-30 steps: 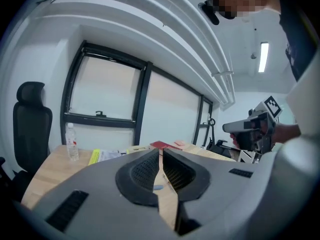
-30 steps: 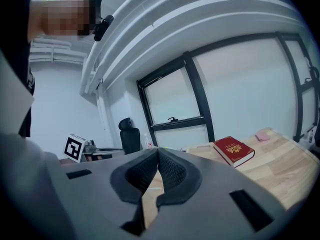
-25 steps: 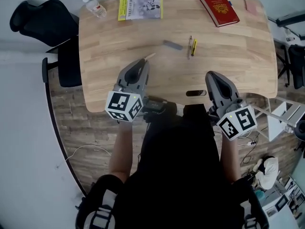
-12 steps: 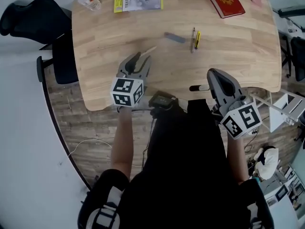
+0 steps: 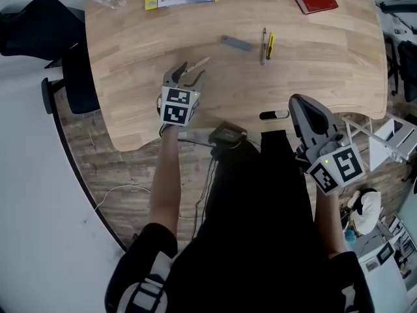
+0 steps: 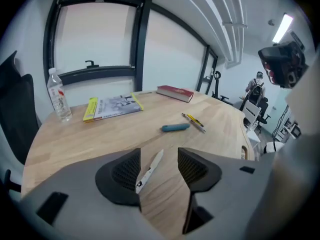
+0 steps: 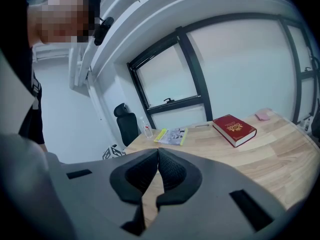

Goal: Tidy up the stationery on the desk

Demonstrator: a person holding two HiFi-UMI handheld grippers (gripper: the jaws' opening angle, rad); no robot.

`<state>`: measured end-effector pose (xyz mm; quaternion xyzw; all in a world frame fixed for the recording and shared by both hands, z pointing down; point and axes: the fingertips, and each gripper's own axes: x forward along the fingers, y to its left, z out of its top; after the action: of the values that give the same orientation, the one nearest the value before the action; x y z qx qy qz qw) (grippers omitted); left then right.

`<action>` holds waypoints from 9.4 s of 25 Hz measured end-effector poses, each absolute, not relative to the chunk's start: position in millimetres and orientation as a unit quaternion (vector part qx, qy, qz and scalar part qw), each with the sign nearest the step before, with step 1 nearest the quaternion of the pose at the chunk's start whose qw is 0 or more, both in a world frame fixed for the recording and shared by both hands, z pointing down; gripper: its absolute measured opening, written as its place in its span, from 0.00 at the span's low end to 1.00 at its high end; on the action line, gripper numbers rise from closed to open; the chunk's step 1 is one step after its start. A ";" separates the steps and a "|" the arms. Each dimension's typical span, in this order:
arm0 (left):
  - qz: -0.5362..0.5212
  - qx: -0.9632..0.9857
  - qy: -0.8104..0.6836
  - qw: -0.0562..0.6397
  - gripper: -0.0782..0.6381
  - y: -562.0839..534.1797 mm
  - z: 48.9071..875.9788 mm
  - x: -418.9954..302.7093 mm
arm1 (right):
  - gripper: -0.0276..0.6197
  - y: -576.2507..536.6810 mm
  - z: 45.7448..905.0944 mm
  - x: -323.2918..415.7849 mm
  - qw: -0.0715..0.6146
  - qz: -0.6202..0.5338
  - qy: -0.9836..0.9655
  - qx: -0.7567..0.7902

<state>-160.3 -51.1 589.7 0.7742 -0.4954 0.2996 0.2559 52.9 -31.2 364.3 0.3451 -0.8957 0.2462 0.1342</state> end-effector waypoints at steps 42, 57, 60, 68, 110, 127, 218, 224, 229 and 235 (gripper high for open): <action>0.283 0.691 -0.536 0.394 0.20 -68.0 632.7 -137.7 | 0.07 -48.0 373.5 53.3 0.131 0.257 -0.893 0.344; 0.209 0.591 -0.609 0.487 0.20 -68.3 659.2 -122.2 | 0.07 -45.5 372.4 64.9 0.133 0.262 -0.888 0.353; 0.204 0.580 -0.619 0.489 0.20 -68.6 660.5 -123.4 | 0.07 -44.8 372.6 65.7 0.133 0.261 -0.889 0.353; 0.209 0.603 -0.601 0.481 0.33 -70.8 657.2 -112.0 | 0.07 -43.7 374.7 65.7 0.137 0.261 -0.888 0.353; 0.079 0.781 -0.539 0.306 0.17 7.0 434.7 -144.8 | 0.26 -124.0 574.6 -56.1 0.402 0.068 -0.882 0.236; 0.098 0.770 -0.550 0.307 0.17 24.8 443.2 -148.2 | 0.22 -148.4 655.8 -64.2 0.513 -0.019 -0.837 0.191; 0.138 0.830 -0.446 0.305 0.17 4.4 450.4 -41.9 | 0.25 -149.4 629.0 68.0 0.338 0.286 -0.749 0.492; 0.141 0.819 -0.457 0.316 0.17 2.1 457.5 -41.9 | 0.24 -161.1 652.3 68.4 0.356 0.289 -0.744 0.486; 0.140 0.814 -0.463 0.322 0.17 -2.2 459.6 -42.0 | 0.18 -162.3 657.0 72.1 0.370 0.276 -0.741 0.487; 0.138 0.818 -0.456 0.321 0.17 -10.5 457.1 -32.7 | 0.15 -158.5 662.9 78.8 0.385 0.273 -0.740 0.478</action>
<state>-32.7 -10.5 457.1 0.8185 -0.4563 0.1375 0.3208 78.8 -158.5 662.9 0.4782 -0.7404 0.2734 0.3851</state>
